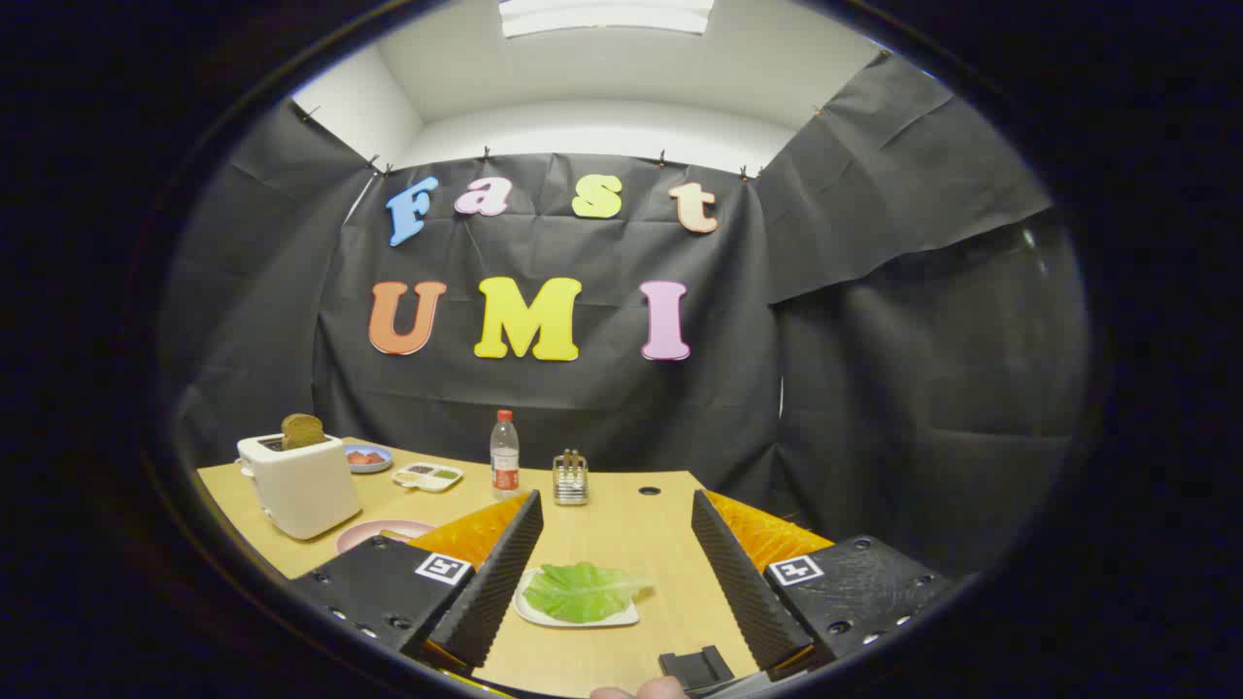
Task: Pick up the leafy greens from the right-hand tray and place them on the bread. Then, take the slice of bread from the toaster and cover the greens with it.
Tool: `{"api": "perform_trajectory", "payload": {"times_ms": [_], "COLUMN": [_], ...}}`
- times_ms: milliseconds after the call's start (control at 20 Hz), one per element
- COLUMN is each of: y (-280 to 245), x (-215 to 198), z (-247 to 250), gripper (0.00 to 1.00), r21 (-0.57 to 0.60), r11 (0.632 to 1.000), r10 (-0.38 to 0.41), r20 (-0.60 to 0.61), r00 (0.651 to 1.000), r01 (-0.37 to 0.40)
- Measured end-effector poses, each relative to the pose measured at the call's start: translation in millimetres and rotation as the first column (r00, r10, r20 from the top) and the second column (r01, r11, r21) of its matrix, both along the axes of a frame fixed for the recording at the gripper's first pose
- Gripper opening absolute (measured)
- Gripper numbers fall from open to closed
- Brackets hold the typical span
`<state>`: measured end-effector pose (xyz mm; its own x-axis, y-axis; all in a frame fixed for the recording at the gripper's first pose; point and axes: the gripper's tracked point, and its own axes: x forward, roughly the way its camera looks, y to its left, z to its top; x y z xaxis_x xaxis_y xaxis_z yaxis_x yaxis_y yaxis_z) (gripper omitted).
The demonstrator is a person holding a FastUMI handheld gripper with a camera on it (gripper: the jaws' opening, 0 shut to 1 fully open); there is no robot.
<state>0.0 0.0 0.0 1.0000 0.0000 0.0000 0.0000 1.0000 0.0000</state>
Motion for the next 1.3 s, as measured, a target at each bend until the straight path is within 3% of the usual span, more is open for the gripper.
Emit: {"api": "perform_trajectory", "payload": {"times_ms": [1300], "y": [-13.6], "x": [1.5], "z": [-25.4], "gripper": [0.95], "r21": [0.004], "r11": [0.999], "r10": [-0.038], "r20": [-0.044], "r00": [0.998], "r01": [0.038]}}
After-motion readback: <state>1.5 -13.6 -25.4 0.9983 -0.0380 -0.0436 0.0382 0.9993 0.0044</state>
